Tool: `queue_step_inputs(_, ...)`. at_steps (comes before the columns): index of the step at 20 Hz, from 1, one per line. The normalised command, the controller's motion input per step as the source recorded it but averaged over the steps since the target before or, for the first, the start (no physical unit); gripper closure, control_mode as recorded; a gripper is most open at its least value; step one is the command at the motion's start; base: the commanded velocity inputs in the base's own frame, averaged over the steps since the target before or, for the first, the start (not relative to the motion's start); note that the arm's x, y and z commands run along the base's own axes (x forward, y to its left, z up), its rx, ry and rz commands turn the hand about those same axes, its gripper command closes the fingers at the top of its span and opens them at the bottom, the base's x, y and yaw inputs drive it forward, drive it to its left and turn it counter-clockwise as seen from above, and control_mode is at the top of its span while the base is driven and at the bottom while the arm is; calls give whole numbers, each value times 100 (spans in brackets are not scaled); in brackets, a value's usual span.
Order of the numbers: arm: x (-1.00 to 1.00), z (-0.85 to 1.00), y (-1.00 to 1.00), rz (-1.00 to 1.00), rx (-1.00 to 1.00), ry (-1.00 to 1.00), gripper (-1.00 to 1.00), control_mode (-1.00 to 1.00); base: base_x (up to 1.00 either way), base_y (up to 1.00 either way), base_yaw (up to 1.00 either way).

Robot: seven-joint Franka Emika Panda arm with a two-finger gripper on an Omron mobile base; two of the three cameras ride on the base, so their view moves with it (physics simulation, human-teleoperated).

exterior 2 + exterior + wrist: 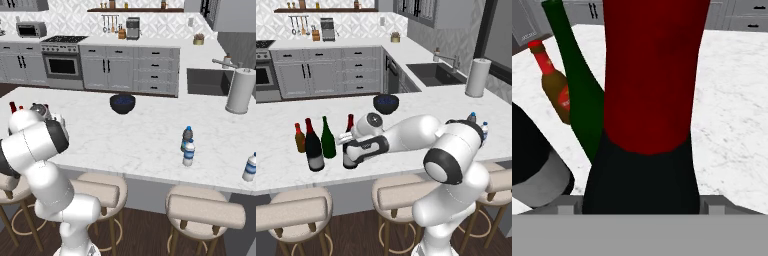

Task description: Move the plastic bottles in the middle to the plastics group, and the glass bottles in the middle to the glass group.

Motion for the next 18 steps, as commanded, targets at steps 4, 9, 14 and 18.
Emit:
queue_step_inputs(4, 17, -11, 28, 0, 0, -10, 100, -100, 0, 0, 0)
queue_step_inputs(9, 19, -15, 25, 0, 0, -6, 100, -100, 0, 0, 0)
queue_step_inputs(14, 3, -32, 9, 0, 0, 0, 100, -100, 0, 0, 0)
queue_step_inputs(18, -6, -26, 0, 0, 0, 0, 100, -100, 0, 0, 0)
